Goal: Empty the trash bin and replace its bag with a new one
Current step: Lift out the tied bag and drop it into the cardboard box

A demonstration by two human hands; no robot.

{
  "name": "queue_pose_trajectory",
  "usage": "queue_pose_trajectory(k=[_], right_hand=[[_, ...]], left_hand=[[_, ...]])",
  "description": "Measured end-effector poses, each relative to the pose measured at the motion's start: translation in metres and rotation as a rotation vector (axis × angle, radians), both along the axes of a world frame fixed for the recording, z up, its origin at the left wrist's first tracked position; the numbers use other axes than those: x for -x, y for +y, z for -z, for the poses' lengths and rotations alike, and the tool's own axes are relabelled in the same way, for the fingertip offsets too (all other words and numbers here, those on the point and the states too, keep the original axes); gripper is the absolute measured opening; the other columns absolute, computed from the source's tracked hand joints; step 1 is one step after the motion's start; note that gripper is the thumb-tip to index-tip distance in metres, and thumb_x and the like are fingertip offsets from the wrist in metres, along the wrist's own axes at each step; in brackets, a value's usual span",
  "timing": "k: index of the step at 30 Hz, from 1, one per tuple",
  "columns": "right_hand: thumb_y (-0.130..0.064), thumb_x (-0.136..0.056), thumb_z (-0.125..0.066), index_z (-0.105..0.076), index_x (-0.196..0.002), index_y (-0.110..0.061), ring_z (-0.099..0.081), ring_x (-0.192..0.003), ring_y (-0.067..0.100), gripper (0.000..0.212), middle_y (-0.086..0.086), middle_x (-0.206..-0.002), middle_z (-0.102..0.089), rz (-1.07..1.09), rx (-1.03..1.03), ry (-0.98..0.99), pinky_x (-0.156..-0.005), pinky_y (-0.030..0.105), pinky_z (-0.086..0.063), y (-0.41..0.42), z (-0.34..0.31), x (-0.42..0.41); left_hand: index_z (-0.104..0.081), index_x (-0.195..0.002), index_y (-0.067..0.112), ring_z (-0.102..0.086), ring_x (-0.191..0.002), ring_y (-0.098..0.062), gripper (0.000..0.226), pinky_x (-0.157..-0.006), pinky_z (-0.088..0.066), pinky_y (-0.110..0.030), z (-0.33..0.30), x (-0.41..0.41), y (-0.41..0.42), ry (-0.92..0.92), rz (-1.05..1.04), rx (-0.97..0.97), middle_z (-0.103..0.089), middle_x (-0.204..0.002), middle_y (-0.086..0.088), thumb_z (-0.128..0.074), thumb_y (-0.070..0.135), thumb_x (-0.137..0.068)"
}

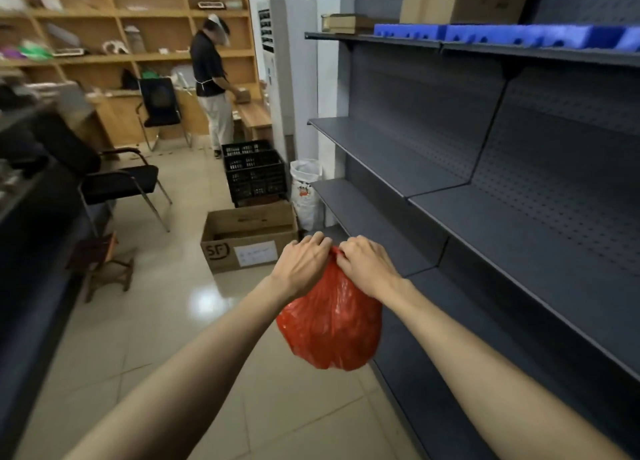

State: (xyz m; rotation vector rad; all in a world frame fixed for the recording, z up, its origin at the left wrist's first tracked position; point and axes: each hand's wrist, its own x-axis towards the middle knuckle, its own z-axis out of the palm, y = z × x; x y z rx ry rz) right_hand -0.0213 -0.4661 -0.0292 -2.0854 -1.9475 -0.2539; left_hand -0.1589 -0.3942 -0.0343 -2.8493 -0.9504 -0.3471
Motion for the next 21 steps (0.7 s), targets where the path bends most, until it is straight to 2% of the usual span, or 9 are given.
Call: queue_pose_trajectory(k=[6, 13, 21], right_hand=[[-0.026, -0.098, -0.044, -0.065, -0.099, -0.007, -0.058, -0.106, 0.031, 0.029, 0.014, -0.105, -0.067, -0.133, 0.029, 0.043, -0.088, 0.042, -0.044, 0.129, 0.015, 0.002], [-0.026, -0.098, -0.045, -0.066, -0.099, -0.01, -0.06, -0.102, 0.03, 0.027, 0.011, -0.103, -0.068, -0.313, 0.046, 0.04, -0.085, 0.041, -0.046, 0.276, 0.023, 0.001], [-0.025, -0.098, -0.044, -0.064, -0.096, -0.009, -0.06, -0.1, 0.031, 0.025, 0.011, -0.1, -0.067, -0.384, 0.094, 0.053, -0.081, 0.042, -0.046, 0.443, 0.043, 0.015]], left_hand=[[-0.051, -0.107, 0.014, -0.059, -0.102, -0.024, 0.022, -0.079, -0.048, -0.04, 0.019, 0.015, 0.114, 0.007, -0.119, 0.014, -0.054, -0.107, -0.004, -0.038, 0.031, -0.104], [-0.053, -0.107, 0.015, -0.06, -0.097, -0.023, 0.027, -0.078, -0.045, -0.038, 0.032, 0.022, 0.239, -0.071, -0.27, 0.088, -0.055, -0.104, -0.003, -0.035, 0.035, -0.104], [-0.054, -0.105, 0.012, -0.059, -0.097, -0.027, 0.027, -0.082, -0.044, -0.041, 0.047, 0.035, 0.395, -0.048, -0.361, 0.141, -0.056, -0.105, -0.006, -0.036, 0.032, -0.104]])
